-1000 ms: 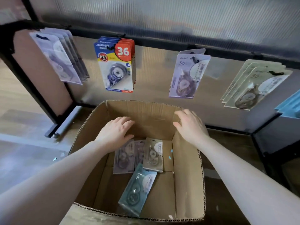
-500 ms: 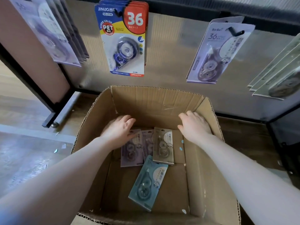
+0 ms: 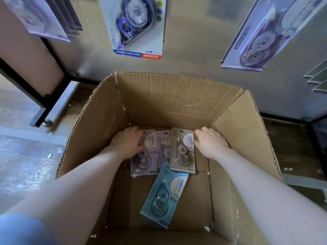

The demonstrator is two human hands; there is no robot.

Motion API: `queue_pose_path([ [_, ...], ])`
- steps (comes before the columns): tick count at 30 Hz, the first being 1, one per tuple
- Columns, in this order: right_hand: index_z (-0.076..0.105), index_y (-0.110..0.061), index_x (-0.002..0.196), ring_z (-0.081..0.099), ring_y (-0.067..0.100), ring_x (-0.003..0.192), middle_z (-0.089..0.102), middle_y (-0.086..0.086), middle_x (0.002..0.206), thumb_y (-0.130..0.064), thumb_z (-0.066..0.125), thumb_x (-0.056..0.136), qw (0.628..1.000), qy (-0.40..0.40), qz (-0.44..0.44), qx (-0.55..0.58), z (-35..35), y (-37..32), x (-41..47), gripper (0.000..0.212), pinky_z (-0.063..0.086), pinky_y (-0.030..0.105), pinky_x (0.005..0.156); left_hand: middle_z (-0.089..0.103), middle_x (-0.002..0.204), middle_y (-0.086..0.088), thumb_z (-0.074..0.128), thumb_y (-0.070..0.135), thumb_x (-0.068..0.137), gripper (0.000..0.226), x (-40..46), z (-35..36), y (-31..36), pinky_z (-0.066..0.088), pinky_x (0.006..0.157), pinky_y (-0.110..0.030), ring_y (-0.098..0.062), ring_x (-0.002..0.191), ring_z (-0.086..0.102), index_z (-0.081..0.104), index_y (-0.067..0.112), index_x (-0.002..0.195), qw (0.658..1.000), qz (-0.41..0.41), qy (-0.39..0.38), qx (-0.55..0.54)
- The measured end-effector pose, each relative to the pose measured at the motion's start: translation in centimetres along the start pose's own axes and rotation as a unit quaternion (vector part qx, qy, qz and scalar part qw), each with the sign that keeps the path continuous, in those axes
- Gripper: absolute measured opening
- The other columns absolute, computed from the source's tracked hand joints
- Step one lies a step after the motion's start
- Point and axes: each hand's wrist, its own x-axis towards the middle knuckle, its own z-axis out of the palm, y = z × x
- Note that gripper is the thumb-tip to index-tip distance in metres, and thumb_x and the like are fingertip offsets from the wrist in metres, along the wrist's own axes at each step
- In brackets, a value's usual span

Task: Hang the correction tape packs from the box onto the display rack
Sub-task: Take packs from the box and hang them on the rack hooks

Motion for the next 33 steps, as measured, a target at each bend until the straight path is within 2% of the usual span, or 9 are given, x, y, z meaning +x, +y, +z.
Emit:
queue_pose_path([
  [9,0.047,-0.012,0.127,0.046,0.030,0.118,0.048,0.010,0.125,-0.044,0.039,0.097,0.998,-0.033,-0.014,0.052,2.3,-0.6,3.3,0.045,0.036,0.038,0.095,0.029,0.148,-0.005,0.055,0.045,0.088,0.070,1.2,1.5,-0.3,0.033,0.100,-0.033,-0.022,0.131,0.032,0.025,0.017,0.145,0.999,0.005,-0.021,-0.030],
  [13,0.046,-0.013,0.130,0.042,0.030,0.120,0.046,0.011,0.125,-0.050,0.042,0.094,0.999,-0.019,-0.007,0.041,2.7,-1.0,4.6,0.051,0.036,0.040,0.099,0.019,0.152,-0.008,0.063,0.048,0.081,0.083,1.9,2.0,-0.6,0.027,0.107,-0.036,-0.025,0.137,0.024,0.021,0.018,0.146,0.999,-0.012,-0.030,-0.043],
  [19,0.042,-0.014,0.130,0.041,0.032,0.122,0.043,0.013,0.126,-0.062,0.052,0.083,0.993,-0.044,0.019,0.103,3.3,-1.0,4.8,0.068,0.036,0.040,0.100,0.031,0.139,-0.008,0.075,0.051,0.067,0.097,2.5,2.2,-0.4,0.033,0.101,-0.038,-0.028,0.127,0.031,0.024,0.020,0.144,0.997,-0.054,-0.031,-0.047],
  [22,0.044,-0.015,0.125,0.042,0.029,0.120,0.043,0.011,0.124,-0.058,0.062,0.078,0.989,-0.062,0.027,0.130,3.5,-0.5,4.5,0.065,0.037,0.037,0.099,0.033,0.135,-0.010,0.076,0.056,0.062,0.099,2.2,2.0,-0.2,0.034,0.099,-0.037,-0.028,0.123,0.032,0.029,0.018,0.140,0.997,-0.068,-0.040,-0.012],
  [25,0.047,-0.014,0.120,0.042,0.027,0.119,0.042,0.010,0.124,-0.050,0.072,0.074,0.985,-0.086,0.042,0.146,3.8,-0.3,4.2,0.063,0.037,0.034,0.098,0.035,0.130,-0.009,0.077,0.056,0.061,0.090,1.9,1.7,-0.2,0.035,0.096,-0.036,-0.026,0.120,0.033,0.037,0.018,0.132,0.997,-0.073,-0.034,-0.014],
  [29,0.051,-0.012,0.112,0.050,0.023,0.108,0.044,0.007,0.117,-0.046,0.080,0.067,0.974,-0.096,0.087,0.184,3.8,-0.2,3.7,0.063,0.043,0.032,0.089,0.036,0.127,-0.007,0.078,0.052,0.062,0.081,1.6,1.0,-0.1,0.037,0.093,-0.035,-0.025,0.118,0.033,0.042,0.019,0.126,0.996,-0.076,-0.022,-0.041],
  [33,0.045,-0.016,0.091,0.053,0.017,0.084,0.052,0.000,0.096,-0.034,0.083,0.066,0.961,-0.079,0.091,0.249,3.7,0.0,2.8,0.049,0.040,0.026,0.061,0.042,0.121,-0.006,0.075,0.035,0.074,0.054,1.5,0.4,-0.1,0.040,0.084,-0.032,-0.023,0.111,0.042,0.049,0.017,0.117,0.990,-0.085,0.013,-0.114],
])
